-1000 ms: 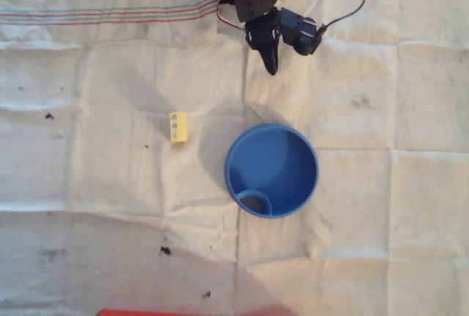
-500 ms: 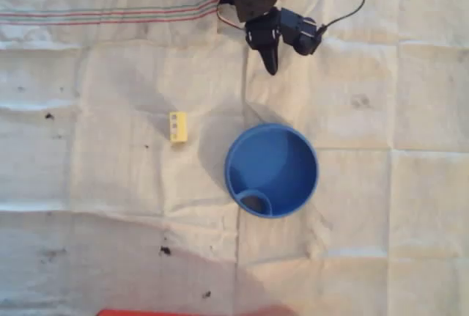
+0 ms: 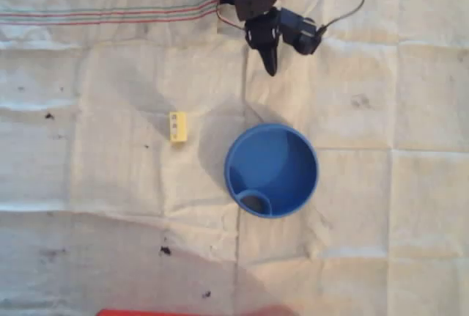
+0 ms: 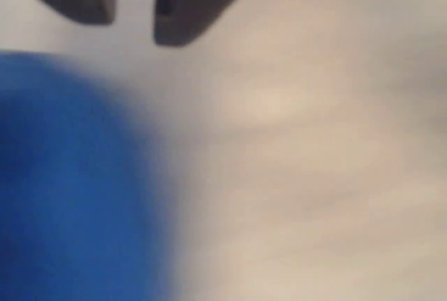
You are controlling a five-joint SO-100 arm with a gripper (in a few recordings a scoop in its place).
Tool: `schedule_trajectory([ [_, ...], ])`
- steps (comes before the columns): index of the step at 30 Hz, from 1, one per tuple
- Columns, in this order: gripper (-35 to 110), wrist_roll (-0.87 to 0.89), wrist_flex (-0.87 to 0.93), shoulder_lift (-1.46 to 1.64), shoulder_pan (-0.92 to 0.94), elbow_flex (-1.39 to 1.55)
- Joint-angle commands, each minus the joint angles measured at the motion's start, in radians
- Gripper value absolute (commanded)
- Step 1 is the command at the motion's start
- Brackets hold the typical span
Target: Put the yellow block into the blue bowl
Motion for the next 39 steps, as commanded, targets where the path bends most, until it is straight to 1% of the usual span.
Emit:
schedule_trajectory([
  [1,0,-0.012,-0.038,0.110,0.002,-0.184],
  [5,0,-0.012,-0.029,0.094,0.006,-0.268],
  [9,0,-0.048,-0.029,-0.038,0.006,-0.377],
  [15,0,-0.199,-0.026,-0.374,0.011,-0.653],
  [20,0,-0.373,-0.025,-0.629,0.012,-0.881],
  [24,0,-0.586,-0.023,-0.792,0.012,-1.002],
  [29,0,-0.940,-0.025,-0.927,0.083,-1.086],
  [35,0,-1.350,-0.025,-0.963,0.195,-1.100],
  [39,0,-1.671,-0.025,-0.965,0.255,-1.101],
])
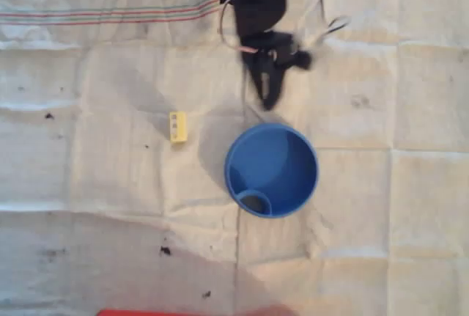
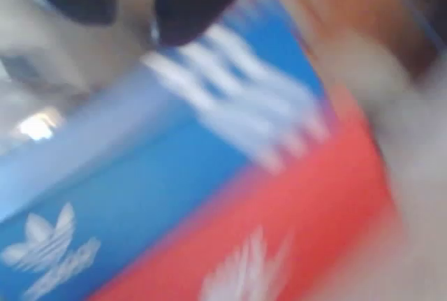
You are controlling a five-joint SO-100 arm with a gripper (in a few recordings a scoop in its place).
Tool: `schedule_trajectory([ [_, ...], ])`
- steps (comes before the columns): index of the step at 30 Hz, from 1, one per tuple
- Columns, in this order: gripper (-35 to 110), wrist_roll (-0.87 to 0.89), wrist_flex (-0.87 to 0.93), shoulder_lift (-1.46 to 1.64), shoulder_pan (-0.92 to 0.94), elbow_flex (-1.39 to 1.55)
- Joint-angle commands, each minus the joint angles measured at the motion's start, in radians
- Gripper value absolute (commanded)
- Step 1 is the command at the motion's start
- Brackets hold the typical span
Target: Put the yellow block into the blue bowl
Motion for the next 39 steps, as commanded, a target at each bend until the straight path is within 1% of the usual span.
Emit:
schedule_trajectory([
  [1,0,-0.360,-0.023,0.009,0.046,-0.080],
  [5,0,-0.643,0.054,-0.003,0.112,-0.078],
  [9,0,-0.844,0.230,-0.005,0.206,-0.078],
  [12,2,-0.927,0.364,0.000,0.239,-0.081],
  [16,12,-0.962,0.451,0.003,0.305,-0.092],
  [22,27,-0.965,0.430,-0.006,0.400,-0.074],
  [27,28,-0.965,0.396,-0.043,0.411,-0.054],
  [32,28,-0.965,0.245,-0.081,0.411,0.021],
  [39,28,-0.965,0.005,-0.091,0.416,0.201],
])
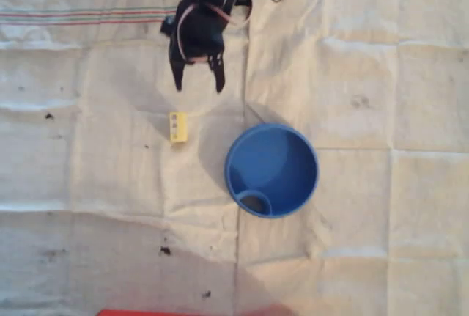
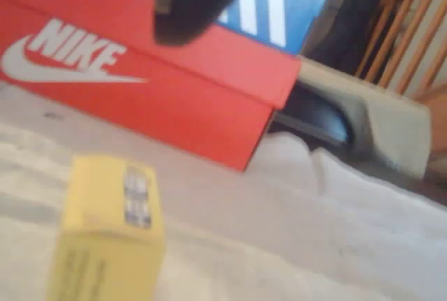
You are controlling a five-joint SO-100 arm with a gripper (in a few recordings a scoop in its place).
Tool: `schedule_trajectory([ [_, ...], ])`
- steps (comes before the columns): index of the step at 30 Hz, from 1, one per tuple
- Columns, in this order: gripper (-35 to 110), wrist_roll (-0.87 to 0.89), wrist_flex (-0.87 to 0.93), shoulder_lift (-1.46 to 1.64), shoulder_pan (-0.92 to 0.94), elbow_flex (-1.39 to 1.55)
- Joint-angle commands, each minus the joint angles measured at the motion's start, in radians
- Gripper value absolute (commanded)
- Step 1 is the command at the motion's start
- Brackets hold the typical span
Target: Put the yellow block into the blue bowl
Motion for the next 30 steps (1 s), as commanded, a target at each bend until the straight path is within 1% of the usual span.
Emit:
schedule_trajectory([
  [1,28,-0.011,-0.156,0.008,0.017,0.072],
  [10,28,-0.011,-0.428,-0.051,0.095,0.239],
  [14,28,-0.011,-0.535,-0.118,0.120,0.258],
  [18,28,-0.011,-0.601,-0.155,0.141,0.256],
  [30,28,-0.009,-0.626,-0.210,0.094,0.261],
])
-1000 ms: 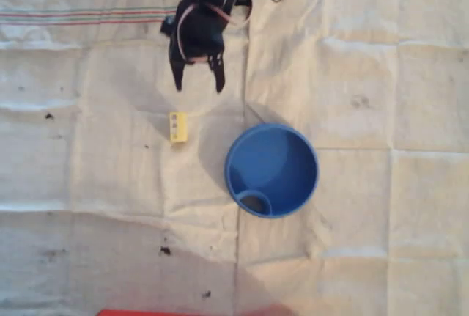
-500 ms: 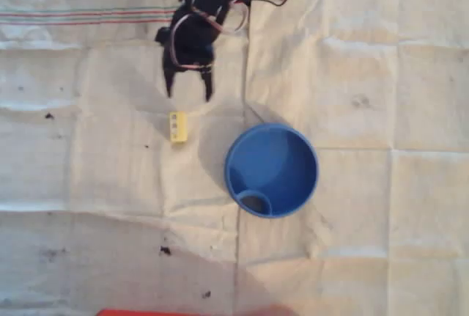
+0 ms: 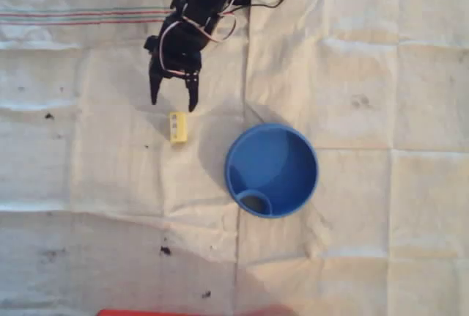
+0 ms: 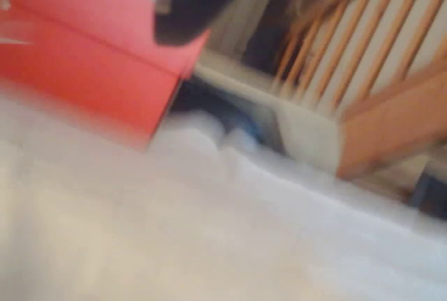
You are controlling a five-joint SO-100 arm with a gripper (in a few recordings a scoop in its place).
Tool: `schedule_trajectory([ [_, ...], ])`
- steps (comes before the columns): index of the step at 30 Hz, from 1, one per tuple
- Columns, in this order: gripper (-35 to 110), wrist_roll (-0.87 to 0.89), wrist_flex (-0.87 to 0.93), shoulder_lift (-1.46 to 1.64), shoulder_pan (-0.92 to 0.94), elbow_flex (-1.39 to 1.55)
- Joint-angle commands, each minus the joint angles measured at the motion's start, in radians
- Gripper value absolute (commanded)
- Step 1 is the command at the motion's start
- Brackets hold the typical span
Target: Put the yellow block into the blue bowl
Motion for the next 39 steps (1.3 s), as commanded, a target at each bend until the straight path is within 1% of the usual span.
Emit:
schedule_trajectory([
  [1,28,-0.009,-0.025,0.011,-0.029,-0.023],
  [27,28,-0.006,-0.028,-0.023,-0.074,-0.037],
  [30,28,-0.008,-0.081,-0.086,-0.071,-0.066],
  [35,28,-0.008,-0.242,-0.238,-0.060,-0.138],
  [39,28,0.006,-0.313,-0.310,-0.067,-0.179],
])
